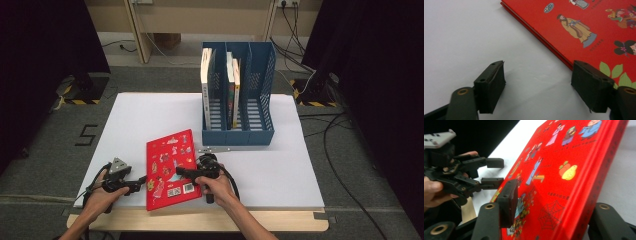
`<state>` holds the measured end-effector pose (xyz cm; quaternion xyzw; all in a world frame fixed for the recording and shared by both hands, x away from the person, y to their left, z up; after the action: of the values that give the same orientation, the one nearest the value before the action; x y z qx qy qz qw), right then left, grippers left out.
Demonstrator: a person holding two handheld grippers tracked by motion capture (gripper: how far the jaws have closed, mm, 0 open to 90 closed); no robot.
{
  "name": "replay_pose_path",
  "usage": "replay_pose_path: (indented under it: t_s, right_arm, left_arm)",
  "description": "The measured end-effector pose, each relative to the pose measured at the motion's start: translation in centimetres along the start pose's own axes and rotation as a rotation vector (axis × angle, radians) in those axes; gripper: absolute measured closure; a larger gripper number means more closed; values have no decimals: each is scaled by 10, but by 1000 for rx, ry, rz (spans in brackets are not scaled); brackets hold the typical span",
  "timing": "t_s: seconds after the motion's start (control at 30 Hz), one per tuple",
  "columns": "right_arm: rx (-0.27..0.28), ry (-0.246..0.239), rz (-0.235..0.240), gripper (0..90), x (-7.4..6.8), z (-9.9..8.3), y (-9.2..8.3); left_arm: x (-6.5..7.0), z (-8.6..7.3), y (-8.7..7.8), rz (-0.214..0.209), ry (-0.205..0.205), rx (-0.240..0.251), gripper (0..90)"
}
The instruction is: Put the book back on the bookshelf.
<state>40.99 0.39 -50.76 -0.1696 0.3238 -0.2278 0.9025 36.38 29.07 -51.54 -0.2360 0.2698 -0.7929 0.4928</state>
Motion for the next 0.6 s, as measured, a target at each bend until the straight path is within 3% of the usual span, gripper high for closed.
replay_pose_path:
  t_s: [0.27, 0.5, 0.6]
  right_arm:
    - [55, -53, 15, 533, -2, 3, -6]
    - [74, -48, 24, 549, -2, 3, -8]
    - [84, -49, 31, 560, -2, 3, -8]
  left_arm:
    - [-6, 1, -1, -50, -107, 20, 217]
    - [-6, 1, -2, -36, -105, 14, 220]
    - [-8, 0, -3, 9, -80, 4, 187]
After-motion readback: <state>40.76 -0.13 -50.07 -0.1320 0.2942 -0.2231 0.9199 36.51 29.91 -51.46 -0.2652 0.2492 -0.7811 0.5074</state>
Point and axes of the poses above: each handheld gripper's, and its own axes: y roughly forward along the jaws, z roughly out of its top, x roughly to its right, the point moved 2 cm from there along y, roughly forward along the jaws, and after that the axes turned 5 degrees about -y, right-handed, at the moved point
